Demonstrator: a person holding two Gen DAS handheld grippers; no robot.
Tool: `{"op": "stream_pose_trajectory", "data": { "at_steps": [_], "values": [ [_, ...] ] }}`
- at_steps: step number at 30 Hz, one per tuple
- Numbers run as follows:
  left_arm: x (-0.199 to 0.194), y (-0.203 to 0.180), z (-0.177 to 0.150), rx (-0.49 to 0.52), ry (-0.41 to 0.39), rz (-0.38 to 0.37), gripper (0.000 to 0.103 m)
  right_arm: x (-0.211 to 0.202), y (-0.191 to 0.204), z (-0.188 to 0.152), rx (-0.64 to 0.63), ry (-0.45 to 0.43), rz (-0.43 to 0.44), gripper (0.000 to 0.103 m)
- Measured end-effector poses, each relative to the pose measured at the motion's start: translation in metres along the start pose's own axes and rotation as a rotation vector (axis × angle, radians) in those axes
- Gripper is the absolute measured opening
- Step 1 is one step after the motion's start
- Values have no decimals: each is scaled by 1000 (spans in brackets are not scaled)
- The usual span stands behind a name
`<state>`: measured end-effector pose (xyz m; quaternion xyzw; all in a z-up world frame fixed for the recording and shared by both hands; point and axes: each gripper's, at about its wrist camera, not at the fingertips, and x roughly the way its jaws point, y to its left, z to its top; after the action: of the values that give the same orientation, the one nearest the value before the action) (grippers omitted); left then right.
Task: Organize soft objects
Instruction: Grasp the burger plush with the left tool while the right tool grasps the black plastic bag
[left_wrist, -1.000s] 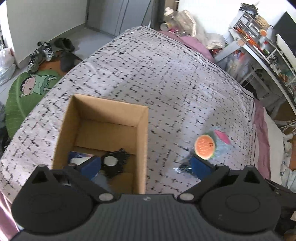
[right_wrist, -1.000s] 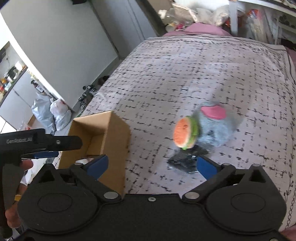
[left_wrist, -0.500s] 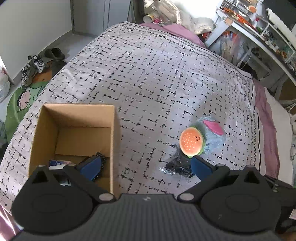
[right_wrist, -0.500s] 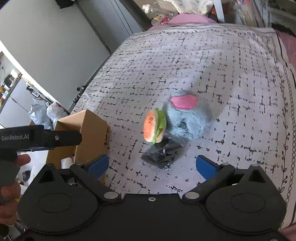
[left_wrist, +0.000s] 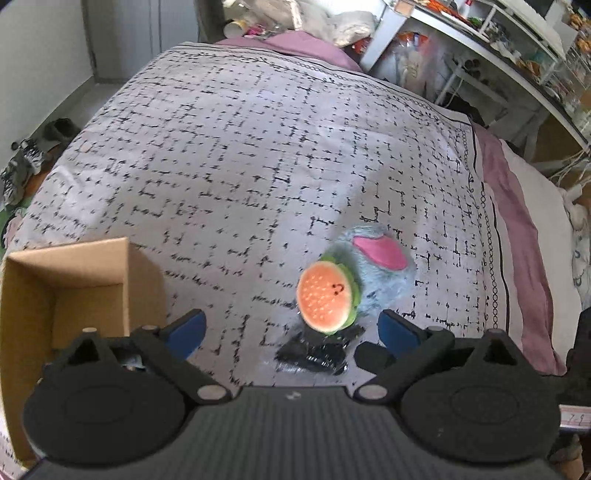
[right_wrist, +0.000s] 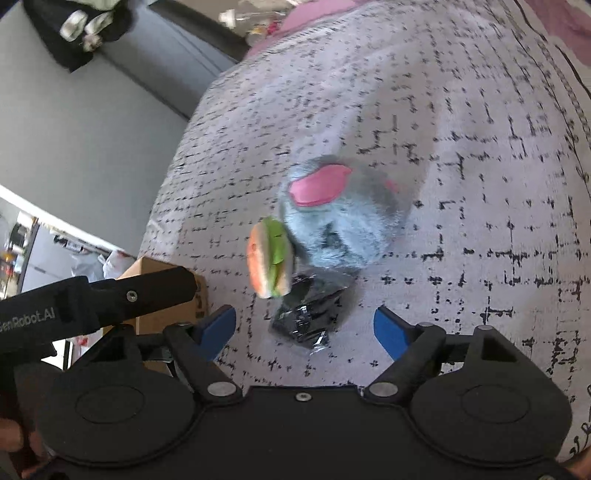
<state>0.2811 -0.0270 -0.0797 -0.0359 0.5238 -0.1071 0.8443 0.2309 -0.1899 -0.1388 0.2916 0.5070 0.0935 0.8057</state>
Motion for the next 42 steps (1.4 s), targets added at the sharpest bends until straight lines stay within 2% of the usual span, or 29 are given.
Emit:
{"op": "stream_pose_trajectory", "data": {
  "at_steps": [3,6,9,13,15,17,18,19,21,22,23,28,29,31,42],
  "values": [
    [13,-6,3,8,15,-16,98,9,-9,2,33,17,10,79],
    [31,-14,5,32,49,-16,92,23,-16,4,53,46,20,79],
    [45,-14,7,13,78,-42,89,34,-22,6,75,74,25,79],
    [63,-16,11,23,108,-37,86,44,-21,11,62,87,52,79],
    [69,-16,13,19,116,-43,79,47,-19,14,51,87,61,79],
    [75,-16,14,13,124,-48,59,51,-17,17,34,83,69,79],
    [77,-15,14,5,128,-50,53,52,-16,18,21,79,69,78],
    [78,-14,14,-2,135,-54,42,54,-15,19,9,74,64,75],
    [79,-11,15,-13,143,-61,35,57,-13,20,-4,72,61,63],
    [79,-10,15,-9,144,-62,31,58,-14,20,-6,82,61,50],
    [79,-9,15,-7,149,-62,28,60,-14,20,-9,92,54,47],
    [74,-1,16,-27,143,-73,25,60,-3,17,-35,103,5,42],
    [73,2,16,-33,141,-76,24,60,-3,16,-27,111,8,37],
    [71,6,16,-53,138,-76,24,61,-2,16,-6,125,24,33],
    [42,35,21,-144,113,-82,23,59,24,20,-66,142,-26,31]
  ]
}}
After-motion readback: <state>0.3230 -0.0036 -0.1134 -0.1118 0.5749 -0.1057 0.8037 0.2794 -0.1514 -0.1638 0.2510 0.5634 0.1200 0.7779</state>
